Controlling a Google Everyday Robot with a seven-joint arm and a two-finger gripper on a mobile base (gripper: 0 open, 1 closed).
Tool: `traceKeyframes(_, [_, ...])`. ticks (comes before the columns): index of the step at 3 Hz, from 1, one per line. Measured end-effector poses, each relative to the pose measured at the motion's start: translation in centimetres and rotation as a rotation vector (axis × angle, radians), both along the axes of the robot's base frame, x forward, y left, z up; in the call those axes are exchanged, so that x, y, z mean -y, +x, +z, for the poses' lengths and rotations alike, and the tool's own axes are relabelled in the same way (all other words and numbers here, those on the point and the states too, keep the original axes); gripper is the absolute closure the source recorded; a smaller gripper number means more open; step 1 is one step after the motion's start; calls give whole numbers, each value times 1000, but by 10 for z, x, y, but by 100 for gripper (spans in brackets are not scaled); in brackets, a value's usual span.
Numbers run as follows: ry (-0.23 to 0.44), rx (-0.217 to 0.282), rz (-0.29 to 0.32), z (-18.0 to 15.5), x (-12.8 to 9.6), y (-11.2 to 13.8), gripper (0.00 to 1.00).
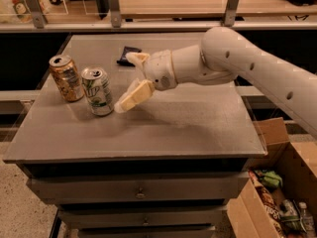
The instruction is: Move 7up can near orange can
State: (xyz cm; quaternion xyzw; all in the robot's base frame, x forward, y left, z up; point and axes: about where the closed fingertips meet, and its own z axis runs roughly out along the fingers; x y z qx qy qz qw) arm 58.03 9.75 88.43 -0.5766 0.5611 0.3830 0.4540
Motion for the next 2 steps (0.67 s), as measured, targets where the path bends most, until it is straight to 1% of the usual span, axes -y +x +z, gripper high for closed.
traceKeyframes(1, [-67, 14, -55, 1, 37, 6, 0])
traceKeyframes(2, [-74, 14, -60, 0, 40, 7, 0])
